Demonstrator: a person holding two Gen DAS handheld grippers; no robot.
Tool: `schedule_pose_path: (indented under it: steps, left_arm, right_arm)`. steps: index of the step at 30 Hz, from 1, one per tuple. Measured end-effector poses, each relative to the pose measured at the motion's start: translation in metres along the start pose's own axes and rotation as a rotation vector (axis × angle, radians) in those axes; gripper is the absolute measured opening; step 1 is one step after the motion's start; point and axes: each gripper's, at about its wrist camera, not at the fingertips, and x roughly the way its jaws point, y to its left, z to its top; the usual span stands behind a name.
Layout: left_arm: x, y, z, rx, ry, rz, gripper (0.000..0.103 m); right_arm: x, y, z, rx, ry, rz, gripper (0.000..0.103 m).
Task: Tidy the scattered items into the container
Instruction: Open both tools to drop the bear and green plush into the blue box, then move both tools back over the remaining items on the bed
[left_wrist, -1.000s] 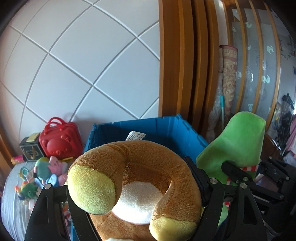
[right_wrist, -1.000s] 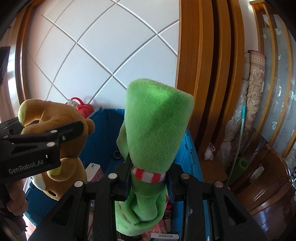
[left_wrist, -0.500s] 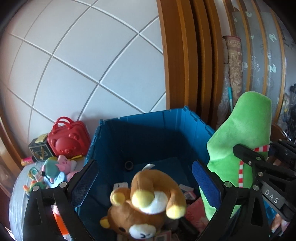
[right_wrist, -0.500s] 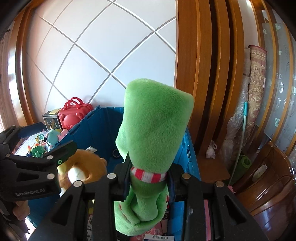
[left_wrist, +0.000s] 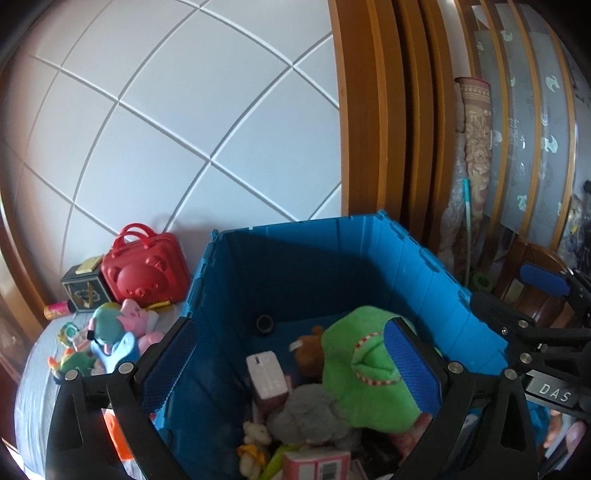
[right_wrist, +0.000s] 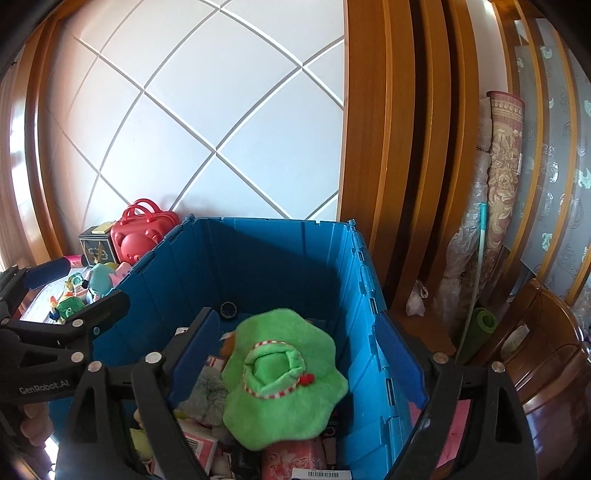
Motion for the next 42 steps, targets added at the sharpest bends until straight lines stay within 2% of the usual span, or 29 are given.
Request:
schedule_pose_path:
  steps: [1, 7, 9, 19, 31, 42]
  left_arm:
    - [-0.001, 0.001, 0.0, -0.003, -0.001, 0.0, 0.103]
    - [-0.009, 0.007, -0.006, -0.012, -0.001, 0.006, 0.103]
    - [-0.012, 0.009, -0.009, -0.016, -0.002, 0.008, 0.103]
    - [-0.034, 0.032, -0.032, -0.042, -0.002, 0.032, 0.103]
    - [-0.066, 0.086, -0.052, -0.038, -0.03, 0.003, 0.103]
    - [-0.092, 0.168, -0.087, -0.08, -0.027, 0.005, 0.103]
  right_arm:
    - [-0.002, 0.001, 0.0, -0.001, -0.003, -0.004, 0.095]
    - [-0.01, 0.004, -0.002, -0.005, -0.008, -0.006, 0.097]
    - [-0.012, 0.006, -0.004, -0.005, -0.007, -0.006, 0.103]
    - [-0.026, 0.025, -0.012, 0.002, -0.018, 0.02, 0.103]
    - [-0.045, 0.076, -0.021, 0.036, -0.017, -0.024, 0.103]
    - [-0.068, 0.167, -0.033, 0.001, -0.027, 0.016, 0.103]
